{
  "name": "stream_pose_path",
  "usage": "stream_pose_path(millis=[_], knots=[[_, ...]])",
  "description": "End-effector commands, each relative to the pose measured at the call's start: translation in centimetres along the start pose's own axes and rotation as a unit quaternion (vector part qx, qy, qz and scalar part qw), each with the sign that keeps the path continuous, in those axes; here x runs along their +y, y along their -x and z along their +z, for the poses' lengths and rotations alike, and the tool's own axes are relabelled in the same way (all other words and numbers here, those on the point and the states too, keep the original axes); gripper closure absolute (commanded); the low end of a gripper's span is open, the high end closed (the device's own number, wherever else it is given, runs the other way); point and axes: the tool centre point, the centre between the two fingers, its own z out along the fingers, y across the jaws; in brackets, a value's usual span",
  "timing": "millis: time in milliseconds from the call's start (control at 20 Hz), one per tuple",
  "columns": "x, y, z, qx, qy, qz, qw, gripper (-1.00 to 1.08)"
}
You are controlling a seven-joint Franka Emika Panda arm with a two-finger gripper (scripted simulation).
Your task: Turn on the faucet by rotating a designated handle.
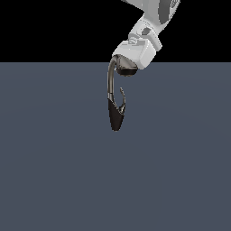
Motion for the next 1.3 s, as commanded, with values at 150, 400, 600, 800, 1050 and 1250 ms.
stream_pose_path(millis=[150,400,600,800,1050,1250], knots=[[-1.0,-3.4,2.4,-0.026,-0.014,0.056,0.998,1.08],[-1.4,-5.5,4.0,-0.042,-0.021,0.089,0.9949,1.08],[-1.5,-6.4,4.7,-0.05,-0.025,0.105,0.993,1.08],[-1.5,-6.7,4.9,-0.052,-0.026,0.11,0.9923,1.08],[-1.3,-6.6,4.9,-0.052,-0.026,0.11,0.9923,1.08],[-0.5,-6.1,5.0,-0.052,-0.026,0.11,0.9923,1.08]])
